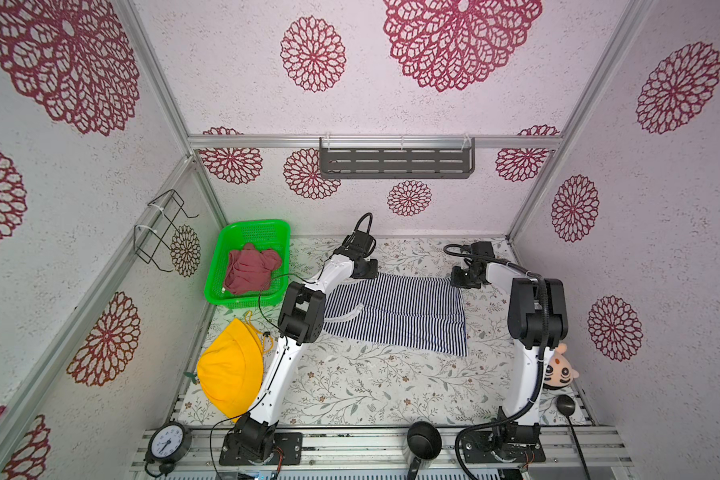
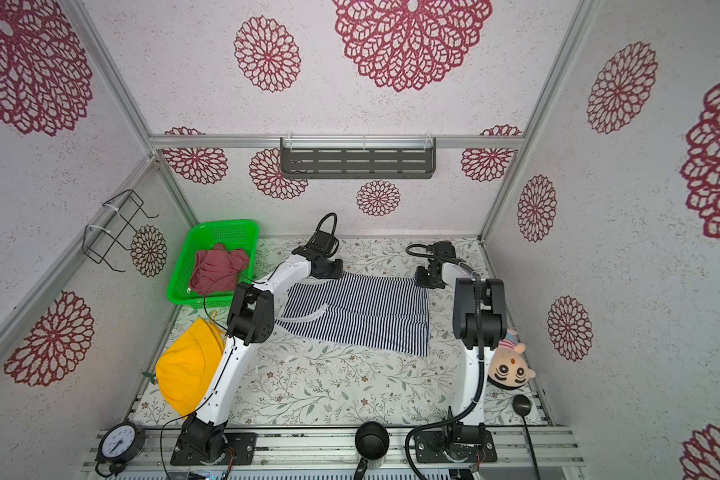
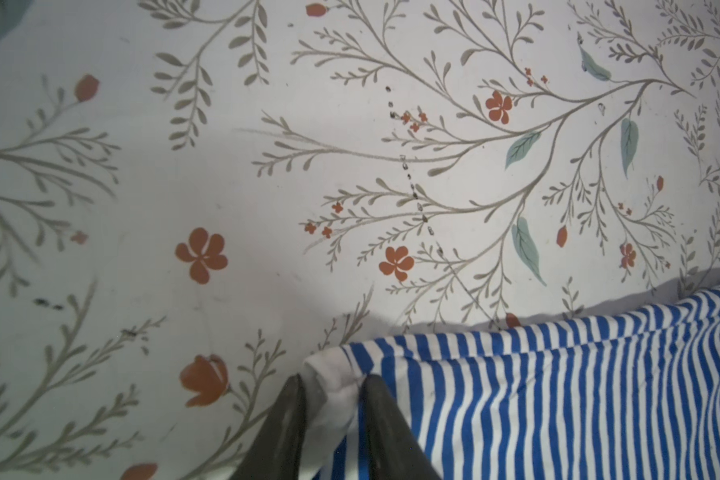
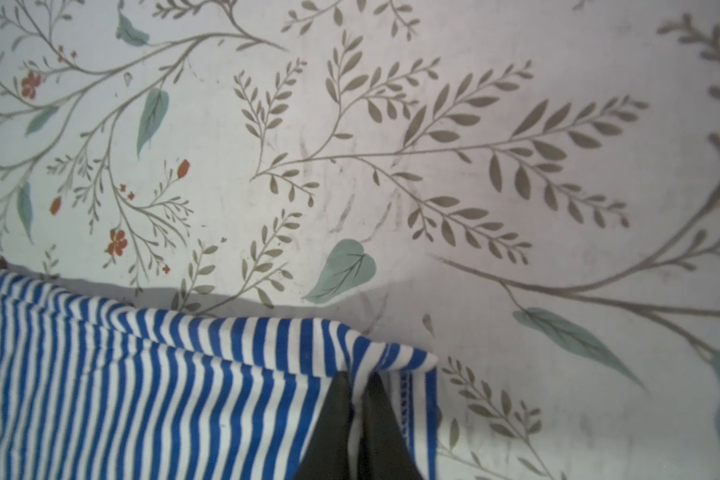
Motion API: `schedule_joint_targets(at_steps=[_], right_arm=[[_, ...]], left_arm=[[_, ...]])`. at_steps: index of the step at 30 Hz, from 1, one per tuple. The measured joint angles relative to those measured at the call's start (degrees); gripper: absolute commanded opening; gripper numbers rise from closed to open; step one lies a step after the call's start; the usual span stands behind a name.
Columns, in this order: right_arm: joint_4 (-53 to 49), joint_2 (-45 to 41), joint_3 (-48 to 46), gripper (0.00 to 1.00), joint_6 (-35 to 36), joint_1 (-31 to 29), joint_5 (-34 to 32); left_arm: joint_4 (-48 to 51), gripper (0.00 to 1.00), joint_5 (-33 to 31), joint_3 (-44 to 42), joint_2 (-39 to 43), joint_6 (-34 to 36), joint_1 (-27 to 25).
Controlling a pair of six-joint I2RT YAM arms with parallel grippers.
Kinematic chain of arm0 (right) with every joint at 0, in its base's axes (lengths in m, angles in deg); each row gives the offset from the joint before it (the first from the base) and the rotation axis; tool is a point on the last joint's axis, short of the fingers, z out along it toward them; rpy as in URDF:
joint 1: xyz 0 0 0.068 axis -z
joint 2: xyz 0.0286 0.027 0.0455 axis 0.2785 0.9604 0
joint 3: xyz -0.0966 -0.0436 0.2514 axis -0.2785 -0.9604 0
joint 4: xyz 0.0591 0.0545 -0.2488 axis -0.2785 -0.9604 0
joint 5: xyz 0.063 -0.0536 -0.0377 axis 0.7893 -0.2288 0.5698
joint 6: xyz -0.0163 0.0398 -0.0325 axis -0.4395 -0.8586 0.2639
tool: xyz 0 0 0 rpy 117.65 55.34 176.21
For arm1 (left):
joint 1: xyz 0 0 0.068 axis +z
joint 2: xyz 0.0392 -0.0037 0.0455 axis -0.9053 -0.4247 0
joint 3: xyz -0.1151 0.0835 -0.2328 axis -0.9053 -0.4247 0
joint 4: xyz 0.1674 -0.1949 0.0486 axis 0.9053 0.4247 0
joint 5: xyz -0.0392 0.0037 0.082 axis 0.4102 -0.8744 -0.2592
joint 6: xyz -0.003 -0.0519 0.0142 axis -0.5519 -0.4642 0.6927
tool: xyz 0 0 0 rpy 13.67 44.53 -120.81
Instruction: Fold and stack the tank tops
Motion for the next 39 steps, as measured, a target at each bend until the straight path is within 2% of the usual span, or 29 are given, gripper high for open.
schedule_joint_targets(at_steps=[2,4,6,19,24,28,32,36,39], right_arm=[[-0.20,0.00,0.42,0.00,0.90,0.00,0.02],[-0.24,0.00,0.92,0.00,1.84,0.00,0.09],[-0.35,0.00,1.40,0.00,2.62,0.00,0.11],[-1.18,0.00,3.30,0.00,4.55,-0.22,0.59],[-1.51,0.09,3.30,0.00,4.79,-0.39,0.59],[-1.60,0.31,3.32,0.00,4.76,-0.48,0.57],[-1.95,0.33,3.32,0.00,4.81,-0.48,0.55],[-2.03,0.33,3.32,0.00,5.11,-0.48,0.55],[-2.01,0.33,3.32,0.00,5.18,-0.48,0.57]], left_arm=[[-0.39,0.31,-0.15,0.00,0.02,0.61,0.00],[-0.42,0.43,-0.46,0.33,0.00,1.40,0.20],[0.07,0.48,-0.70,1.49,-0.13,1.64,0.35],[-0.90,0.45,0.90,4.22,-2.51,1.01,1.27],[-0.46,0.38,1.68,5.46,-3.04,0.37,1.27],[0.22,0.27,2.49,6.45,-3.96,-0.70,1.27],[0.20,0.20,2.73,6.58,-4.13,-1.31,1.27],[0.48,0.04,2.54,7.08,-4.39,-1.40,1.27],[0.28,0.00,2.05,7.08,-4.39,-1.11,1.27]])
